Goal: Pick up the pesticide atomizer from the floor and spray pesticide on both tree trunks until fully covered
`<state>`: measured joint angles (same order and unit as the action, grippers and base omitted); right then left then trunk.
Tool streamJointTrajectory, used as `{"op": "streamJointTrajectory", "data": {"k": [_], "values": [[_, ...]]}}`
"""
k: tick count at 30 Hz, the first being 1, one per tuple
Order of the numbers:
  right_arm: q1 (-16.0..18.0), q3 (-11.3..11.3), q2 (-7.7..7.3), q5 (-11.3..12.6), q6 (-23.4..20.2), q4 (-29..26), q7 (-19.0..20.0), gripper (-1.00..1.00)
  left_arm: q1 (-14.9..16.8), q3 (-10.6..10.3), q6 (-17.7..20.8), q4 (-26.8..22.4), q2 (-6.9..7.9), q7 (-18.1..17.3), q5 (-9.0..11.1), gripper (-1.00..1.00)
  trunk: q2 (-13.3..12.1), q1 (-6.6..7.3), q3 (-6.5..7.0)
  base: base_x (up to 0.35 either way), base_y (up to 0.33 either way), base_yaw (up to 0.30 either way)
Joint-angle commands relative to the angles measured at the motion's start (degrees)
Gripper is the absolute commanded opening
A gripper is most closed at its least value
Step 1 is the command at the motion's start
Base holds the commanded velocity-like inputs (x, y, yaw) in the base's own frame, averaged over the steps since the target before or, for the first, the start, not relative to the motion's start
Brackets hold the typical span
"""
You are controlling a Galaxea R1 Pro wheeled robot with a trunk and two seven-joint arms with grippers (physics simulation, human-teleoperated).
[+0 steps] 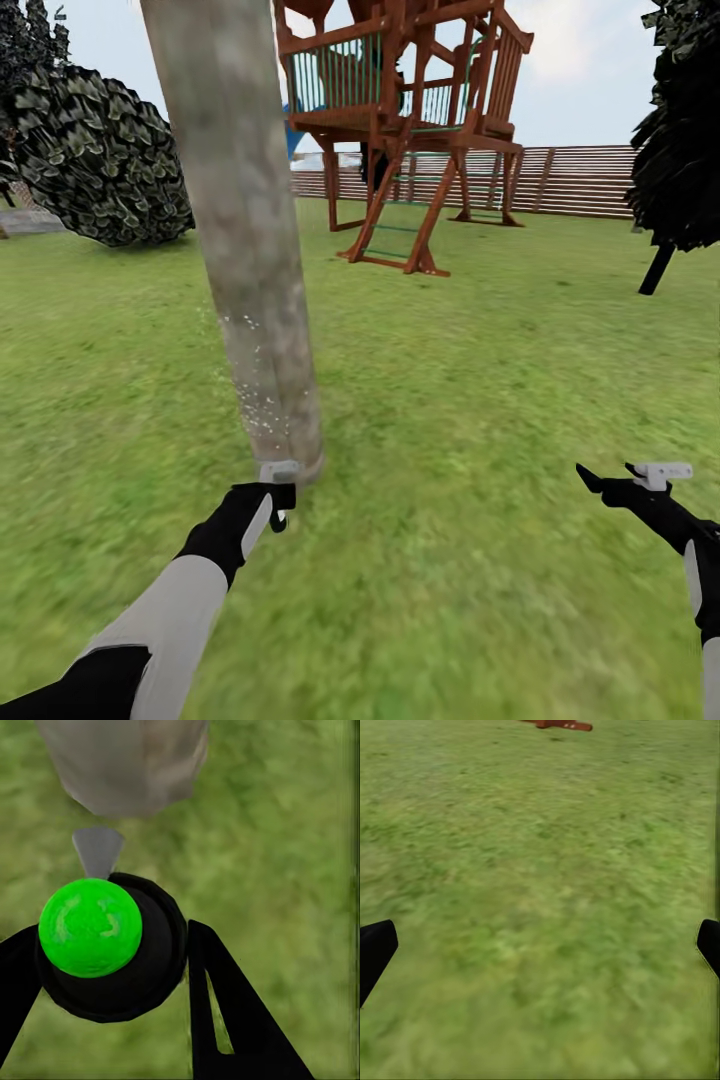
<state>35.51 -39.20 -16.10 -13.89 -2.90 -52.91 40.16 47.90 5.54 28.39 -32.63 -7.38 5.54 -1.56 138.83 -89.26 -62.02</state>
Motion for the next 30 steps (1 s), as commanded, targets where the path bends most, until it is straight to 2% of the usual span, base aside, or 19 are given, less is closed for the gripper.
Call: {"op": "streamJointTrajectory", "data": {"k": [1, 5, 26, 30], "values": [[0.00, 0.00, 0.01, 0.00, 0.05, 0.00, -0.02, 1.00, 0.00, -0.01, 0.00, 0.08, 0.00, 0.01, -0.02, -1.00, 0.00, 0.00, 0.00, 0.083, -0.274, 0.000], [0.00, 0.00, 0.02, 0.00, 0.09, 0.00, -0.03, 1.00, 0.00, -0.01, 0.00, 0.11, 0.00, 0.00, -0.02, -1.00, 0.00, 0.00, 0.00, 0.121, -0.274, 0.059], [0.00, 0.00, 0.02, 0.00, 0.09, 0.09, -0.04, 1.00, 0.00, -0.01, -0.02, 0.20, -0.09, 0.00, -0.02, -1.00, 0.00, 0.00, 0.00, 0.136, -0.269, 0.273], [0.00, 0.00, 0.02, 0.00, 0.09, 0.09, 0.00, 1.00, 0.00, -0.01, -0.04, 0.20, -0.09, 0.00, -0.02, -1.00, 0.00, 0.00, 0.00, 0.088, -0.269, 0.127]]}}
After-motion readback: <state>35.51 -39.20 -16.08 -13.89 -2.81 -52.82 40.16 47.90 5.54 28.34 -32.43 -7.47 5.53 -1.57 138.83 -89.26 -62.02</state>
